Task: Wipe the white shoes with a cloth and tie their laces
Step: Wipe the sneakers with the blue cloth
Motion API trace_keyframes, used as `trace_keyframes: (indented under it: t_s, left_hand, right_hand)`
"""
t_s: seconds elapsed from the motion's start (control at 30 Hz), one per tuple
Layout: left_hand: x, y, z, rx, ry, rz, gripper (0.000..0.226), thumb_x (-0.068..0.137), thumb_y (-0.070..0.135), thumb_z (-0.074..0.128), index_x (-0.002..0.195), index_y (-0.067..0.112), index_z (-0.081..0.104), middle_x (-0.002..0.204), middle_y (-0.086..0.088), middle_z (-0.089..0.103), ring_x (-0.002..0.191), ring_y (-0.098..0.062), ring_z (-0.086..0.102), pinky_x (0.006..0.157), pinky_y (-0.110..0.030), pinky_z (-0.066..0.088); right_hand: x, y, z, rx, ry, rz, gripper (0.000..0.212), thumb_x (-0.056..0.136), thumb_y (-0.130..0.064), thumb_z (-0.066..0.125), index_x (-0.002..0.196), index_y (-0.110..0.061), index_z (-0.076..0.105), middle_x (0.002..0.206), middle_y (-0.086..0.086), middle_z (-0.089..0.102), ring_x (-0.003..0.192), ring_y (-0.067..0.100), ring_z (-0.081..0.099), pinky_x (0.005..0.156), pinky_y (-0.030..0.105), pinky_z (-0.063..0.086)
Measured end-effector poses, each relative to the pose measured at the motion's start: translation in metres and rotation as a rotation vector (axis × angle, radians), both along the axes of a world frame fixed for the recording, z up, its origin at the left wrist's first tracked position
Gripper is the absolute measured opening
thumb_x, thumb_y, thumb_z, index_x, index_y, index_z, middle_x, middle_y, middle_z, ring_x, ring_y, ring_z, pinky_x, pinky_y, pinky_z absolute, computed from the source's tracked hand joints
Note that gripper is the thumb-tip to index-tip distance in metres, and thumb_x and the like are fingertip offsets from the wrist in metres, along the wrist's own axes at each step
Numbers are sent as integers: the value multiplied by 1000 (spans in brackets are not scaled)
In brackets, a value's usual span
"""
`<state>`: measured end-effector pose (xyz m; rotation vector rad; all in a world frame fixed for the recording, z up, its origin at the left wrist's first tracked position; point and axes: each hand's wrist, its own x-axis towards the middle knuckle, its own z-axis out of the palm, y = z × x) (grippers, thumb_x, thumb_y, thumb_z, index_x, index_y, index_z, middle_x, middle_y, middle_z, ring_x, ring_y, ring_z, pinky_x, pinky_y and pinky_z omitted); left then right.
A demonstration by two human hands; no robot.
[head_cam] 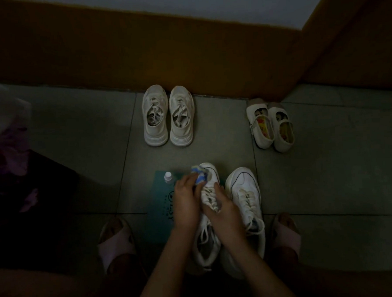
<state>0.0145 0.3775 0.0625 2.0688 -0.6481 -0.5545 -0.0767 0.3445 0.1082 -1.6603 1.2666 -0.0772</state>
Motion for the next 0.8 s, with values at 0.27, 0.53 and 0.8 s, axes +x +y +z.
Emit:
trace_keyframes:
  t_s: [0.27,0.53,0.8]
  left_hand:
    - [-11,19,-7,-30,74,157,16,89,17,61,87,1,64,85,-14,61,83,-29,57,76,-39,45]
    - [-27,43,-4,11,101,252,19,87,20,63,82,2,63,80,-8,57,76,-23,55,66,-24,32]
    - [-2,5,36,-59,222,302,34,90,38,56,122,27,51,97,0,64,87,-16,60,74,-31,46]
  right_hand:
    - [-2,0,-1,10,-5,61,65,91,-14,58,147,-16,27,151,1,32,135,12,34,106,15,27]
    - [-2,-2,-4,9,-22,57,68,88,-13,61,147,-15,28,152,2,31,137,14,32,112,25,29]
    - [-5,-2,-6,3,-40,37,64,89,-17,61,146,-16,30,152,0,32,138,13,32,107,16,27]
